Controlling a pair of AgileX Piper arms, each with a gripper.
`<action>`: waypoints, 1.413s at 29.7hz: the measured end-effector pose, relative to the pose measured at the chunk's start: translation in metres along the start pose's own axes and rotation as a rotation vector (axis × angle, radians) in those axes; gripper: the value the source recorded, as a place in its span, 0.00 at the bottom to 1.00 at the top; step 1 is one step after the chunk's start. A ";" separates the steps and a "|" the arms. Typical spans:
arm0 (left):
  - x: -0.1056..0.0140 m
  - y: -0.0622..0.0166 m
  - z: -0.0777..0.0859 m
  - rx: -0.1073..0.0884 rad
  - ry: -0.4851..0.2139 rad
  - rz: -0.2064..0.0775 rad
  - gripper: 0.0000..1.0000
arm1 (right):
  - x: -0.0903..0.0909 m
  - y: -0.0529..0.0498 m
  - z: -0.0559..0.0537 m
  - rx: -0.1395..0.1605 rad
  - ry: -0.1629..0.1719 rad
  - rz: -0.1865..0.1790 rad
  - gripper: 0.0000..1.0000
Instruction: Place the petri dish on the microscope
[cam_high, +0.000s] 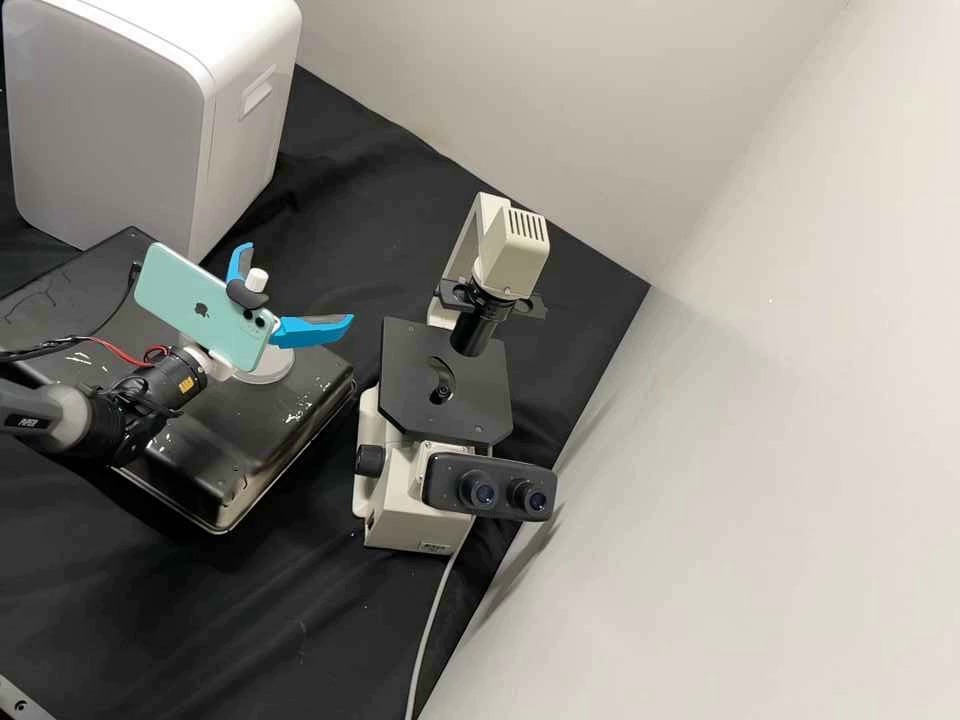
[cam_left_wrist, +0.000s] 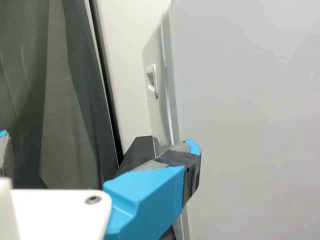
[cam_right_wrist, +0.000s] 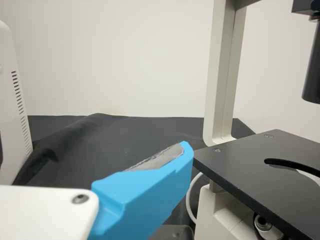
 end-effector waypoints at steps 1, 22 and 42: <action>0.000 0.0000 0.000 0.000 0.000 0.000 1.00 | 0.000 0.000 0.000 0.000 0.000 0.000 1.00; -0.023 -0.0067 0.017 -0.001 -0.065 -0.022 1.00 | 0.000 0.000 0.000 0.000 0.000 0.000 1.00; -0.129 -0.0353 0.077 0.090 -0.479 -0.050 1.00 | 0.000 0.000 0.000 0.000 0.000 0.000 1.00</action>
